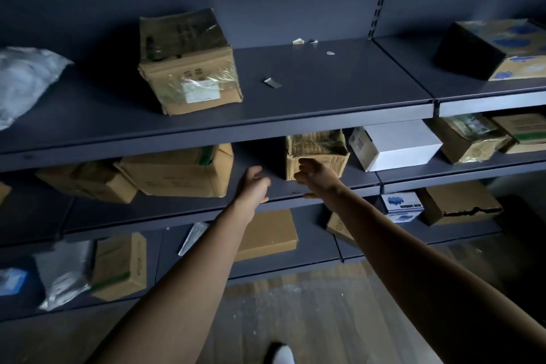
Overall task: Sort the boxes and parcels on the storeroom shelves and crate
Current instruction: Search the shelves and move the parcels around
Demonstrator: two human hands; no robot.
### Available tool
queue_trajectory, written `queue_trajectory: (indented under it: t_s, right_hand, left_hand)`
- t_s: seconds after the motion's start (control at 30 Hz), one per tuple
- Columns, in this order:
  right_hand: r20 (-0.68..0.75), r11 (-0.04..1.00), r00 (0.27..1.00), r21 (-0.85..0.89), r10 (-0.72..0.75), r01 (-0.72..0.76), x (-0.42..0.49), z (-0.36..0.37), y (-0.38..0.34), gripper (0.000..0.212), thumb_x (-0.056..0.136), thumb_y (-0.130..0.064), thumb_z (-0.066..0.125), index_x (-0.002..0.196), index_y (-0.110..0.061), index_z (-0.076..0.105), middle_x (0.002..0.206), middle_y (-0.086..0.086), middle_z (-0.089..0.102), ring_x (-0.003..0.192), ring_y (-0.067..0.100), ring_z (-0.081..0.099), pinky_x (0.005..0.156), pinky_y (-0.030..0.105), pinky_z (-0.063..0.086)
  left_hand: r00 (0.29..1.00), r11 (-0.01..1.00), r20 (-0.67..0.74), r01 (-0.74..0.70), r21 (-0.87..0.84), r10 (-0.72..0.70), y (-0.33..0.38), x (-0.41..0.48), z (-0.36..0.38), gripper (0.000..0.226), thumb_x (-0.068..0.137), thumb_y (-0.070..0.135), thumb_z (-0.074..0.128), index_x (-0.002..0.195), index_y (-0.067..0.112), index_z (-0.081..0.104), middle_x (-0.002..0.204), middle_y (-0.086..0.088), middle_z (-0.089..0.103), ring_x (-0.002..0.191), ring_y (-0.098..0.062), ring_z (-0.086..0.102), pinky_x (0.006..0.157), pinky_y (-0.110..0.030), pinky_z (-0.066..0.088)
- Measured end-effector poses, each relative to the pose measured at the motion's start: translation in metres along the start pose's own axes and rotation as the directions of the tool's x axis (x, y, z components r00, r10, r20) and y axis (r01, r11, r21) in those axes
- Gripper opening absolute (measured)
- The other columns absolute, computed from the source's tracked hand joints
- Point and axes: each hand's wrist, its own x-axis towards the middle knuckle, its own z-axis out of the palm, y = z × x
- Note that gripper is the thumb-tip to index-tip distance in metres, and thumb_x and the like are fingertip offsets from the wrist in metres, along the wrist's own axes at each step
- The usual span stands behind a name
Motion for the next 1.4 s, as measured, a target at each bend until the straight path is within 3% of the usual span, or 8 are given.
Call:
queue_trajectory:
  t_s: [0.4,0.47,0.53,0.63,0.83,0.97,1.1,1.4]
  right_hand:
    - [0.236,0.955,0.971,0.28,0.031,-0.098,-0.084,0.093,-0.016,0.052,0.095,-0.017,0.057,0.144,-0.019,0.042,0.138,0.006,0.052,0.105,0.011,0.058,0.09,0.031,0.047]
    - [0.245,0.953,0.967,-0.273,-0.061,0.129,-0.086,0.107,-0.016,0.05,0.096,-0.024,0.057,0.142,-0.011,0.043,0.145,0.009,0.046,0.135,0.02,0.04,0.11,0.031,0.03]
    - [0.282,0.998,0.959,-0.048,-0.016,0.031,-0.085,0.12,-0.021,0.049,0.096,-0.02,0.058,0.142,-0.009,0.044,0.148,0.009,0.043,0.139,0.027,0.036,0.108,0.035,0.034]
    - [0.095,0.998,0.993,0.018,-0.064,0.062,-0.076,0.147,-0.02,0.053,0.095,-0.011,0.056,0.145,-0.014,0.04,0.149,0.007,0.042,0.121,0.029,0.055,0.082,0.042,0.054]
    - [-0.012,0.993,0.993,0.009,-0.113,0.114,-0.042,0.199,-0.041,0.069,0.091,-0.007,0.057,0.152,-0.019,0.025,0.146,0.011,0.043,0.095,0.023,0.055,0.085,0.045,0.056]
    - [-0.112,0.991,0.99,0.093,-0.083,0.094,-0.017,0.223,-0.055,0.074,0.09,-0.002,0.056,0.153,-0.018,0.02,0.147,0.006,0.042,0.11,0.026,0.055,0.085,0.038,0.053]
    - [-0.135,0.994,0.99,0.101,-0.03,0.044,-0.002,0.238,-0.059,0.072,0.091,-0.005,0.055,0.152,-0.021,0.021,0.148,0.001,0.044,0.101,0.02,0.054,0.089,0.045,0.054]
    - [-0.273,0.998,0.962,-0.049,0.016,-0.03,0.018,0.242,-0.065,0.078,0.086,-0.015,0.057,0.153,-0.025,0.019,0.142,0.012,0.041,0.109,0.033,0.056,0.092,0.047,0.053]
  left_hand:
    - [0.976,1.0,-0.215,0.019,0.005,-0.018,-0.036,-0.09,-0.113,0.034,0.092,0.002,0.045,0.123,0.017,0.048,0.122,-0.009,0.05,0.118,-0.026,0.052,0.092,-0.041,0.052]
    - [0.974,1.0,-0.228,0.016,0.002,-0.015,-0.041,-0.09,-0.128,0.043,0.092,0.002,0.047,0.133,0.014,0.046,0.129,-0.009,0.049,0.119,-0.025,0.052,0.087,-0.037,0.053]
    - [0.974,1.0,-0.227,0.014,0.006,-0.012,-0.047,-0.083,-0.144,0.048,0.091,0.003,0.048,0.137,0.014,0.043,0.133,-0.01,0.048,0.118,-0.025,0.052,0.084,-0.035,0.053]
    - [0.972,1.0,-0.234,-0.002,0.014,0.005,-0.054,-0.062,-0.169,0.049,0.091,0.003,0.049,0.139,0.013,0.042,0.134,-0.011,0.049,0.112,-0.023,0.053,0.085,-0.036,0.054]
    - [0.953,0.999,-0.3,-0.045,-0.023,0.036,-0.055,0.001,-0.232,0.054,0.09,0.001,0.048,0.143,0.012,0.037,0.135,-0.006,0.047,0.102,-0.021,0.052,0.082,-0.035,0.052]
    - [0.887,0.994,-0.45,-0.102,0.03,0.104,-0.046,0.044,-0.275,0.046,0.083,0.003,0.048,0.129,0.009,0.046,0.127,-0.012,0.054,0.102,-0.033,0.058,0.07,-0.027,0.048]
    - [0.949,0.996,-0.31,-0.035,0.084,0.06,-0.042,0.075,-0.3,0.068,0.087,0.004,0.05,0.149,0.018,0.027,0.141,-0.01,0.044,0.124,-0.032,0.048,0.097,-0.037,0.045]
    - [0.994,0.997,-0.11,0.014,-0.079,-0.023,-0.055,0.085,-0.31,0.048,0.094,0.006,0.046,0.14,0.017,0.037,0.123,-0.005,0.047,0.112,-0.02,0.046,0.091,-0.035,0.041]
